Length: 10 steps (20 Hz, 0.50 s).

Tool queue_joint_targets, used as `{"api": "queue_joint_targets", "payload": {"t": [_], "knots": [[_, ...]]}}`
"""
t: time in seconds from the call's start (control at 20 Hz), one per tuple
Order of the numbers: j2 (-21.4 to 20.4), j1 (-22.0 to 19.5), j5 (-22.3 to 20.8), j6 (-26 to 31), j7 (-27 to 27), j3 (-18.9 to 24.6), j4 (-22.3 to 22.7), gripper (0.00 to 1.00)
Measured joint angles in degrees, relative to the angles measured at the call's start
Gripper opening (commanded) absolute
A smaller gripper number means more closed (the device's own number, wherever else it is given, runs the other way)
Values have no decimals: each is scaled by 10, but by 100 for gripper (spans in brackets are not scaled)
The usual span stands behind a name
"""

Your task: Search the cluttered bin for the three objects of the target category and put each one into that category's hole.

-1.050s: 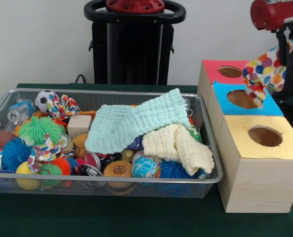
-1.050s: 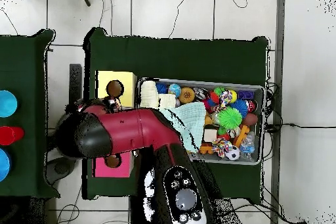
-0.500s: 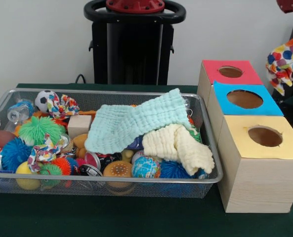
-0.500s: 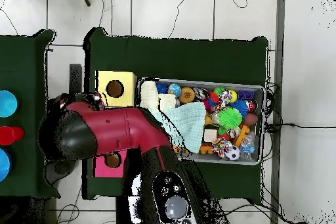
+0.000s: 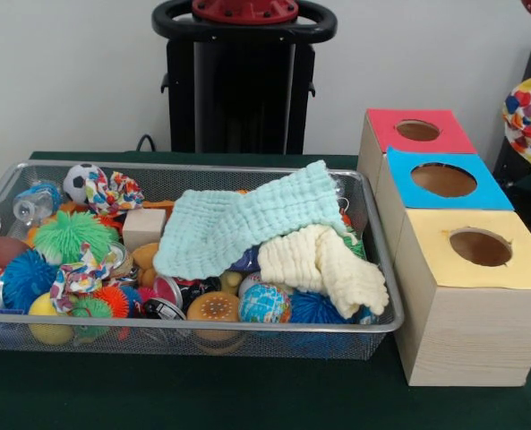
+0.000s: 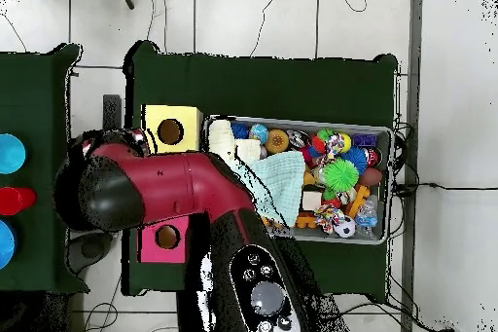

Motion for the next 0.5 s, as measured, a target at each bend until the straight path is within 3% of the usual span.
{"api": "queue_joint_targets", "payload": {"t": [0.5], "knots": [[15,-28,-53,-72,0,6,-23,0]]}}
